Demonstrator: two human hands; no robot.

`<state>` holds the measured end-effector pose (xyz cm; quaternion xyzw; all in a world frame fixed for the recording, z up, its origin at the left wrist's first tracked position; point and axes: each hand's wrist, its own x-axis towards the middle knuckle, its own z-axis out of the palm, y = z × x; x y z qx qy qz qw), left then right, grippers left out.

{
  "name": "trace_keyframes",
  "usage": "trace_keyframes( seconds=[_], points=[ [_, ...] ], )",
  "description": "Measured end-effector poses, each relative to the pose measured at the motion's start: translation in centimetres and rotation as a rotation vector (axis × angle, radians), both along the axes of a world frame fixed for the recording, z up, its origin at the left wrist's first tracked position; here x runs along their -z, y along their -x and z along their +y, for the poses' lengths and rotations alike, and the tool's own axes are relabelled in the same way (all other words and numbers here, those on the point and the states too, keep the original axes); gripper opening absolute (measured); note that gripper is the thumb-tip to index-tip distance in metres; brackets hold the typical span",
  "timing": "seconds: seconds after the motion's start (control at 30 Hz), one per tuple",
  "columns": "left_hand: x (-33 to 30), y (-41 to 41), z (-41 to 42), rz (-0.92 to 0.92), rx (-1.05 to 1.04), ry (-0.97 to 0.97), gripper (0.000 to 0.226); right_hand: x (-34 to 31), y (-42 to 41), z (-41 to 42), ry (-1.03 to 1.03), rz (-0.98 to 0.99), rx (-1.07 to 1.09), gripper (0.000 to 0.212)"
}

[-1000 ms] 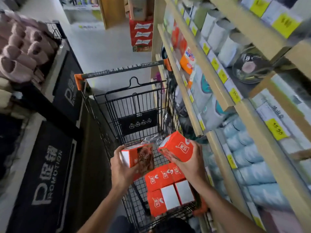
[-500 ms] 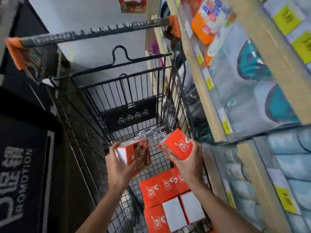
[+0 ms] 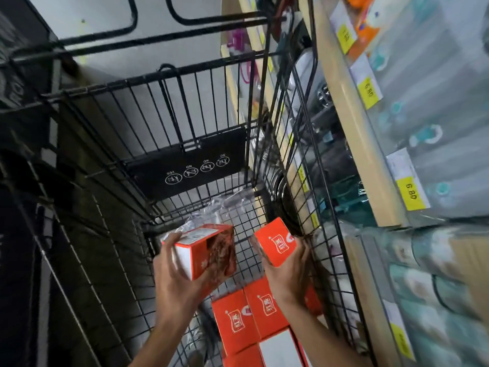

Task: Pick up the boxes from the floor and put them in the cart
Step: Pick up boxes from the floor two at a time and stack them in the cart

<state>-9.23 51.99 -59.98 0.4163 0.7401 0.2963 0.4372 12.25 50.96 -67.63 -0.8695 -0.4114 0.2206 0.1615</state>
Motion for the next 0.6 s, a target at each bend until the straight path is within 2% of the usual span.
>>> trace_keyframes(
  seconds=[0.17, 0.4, 0.6],
  points=[
    [0.2, -0.3, -0.2, -0.041, 0.035, 0.005, 0.099, 1.4, -0.2, -1.2, 0.110, -0.036, -0.002, 0.105],
    [0.4, -0.7, 0.5, -0.041, 0.021, 0.012, 0.097, 2.3, 0.2, -0.8, 0.113, -0.103, 0.042, 0.110],
    [2.3, -0.9, 0.8, 0.060, -0.011, 0.070, 0.101, 0.3, 0.2, -1.7, 0.095, 0.011, 0.015, 0.126]
  ],
)
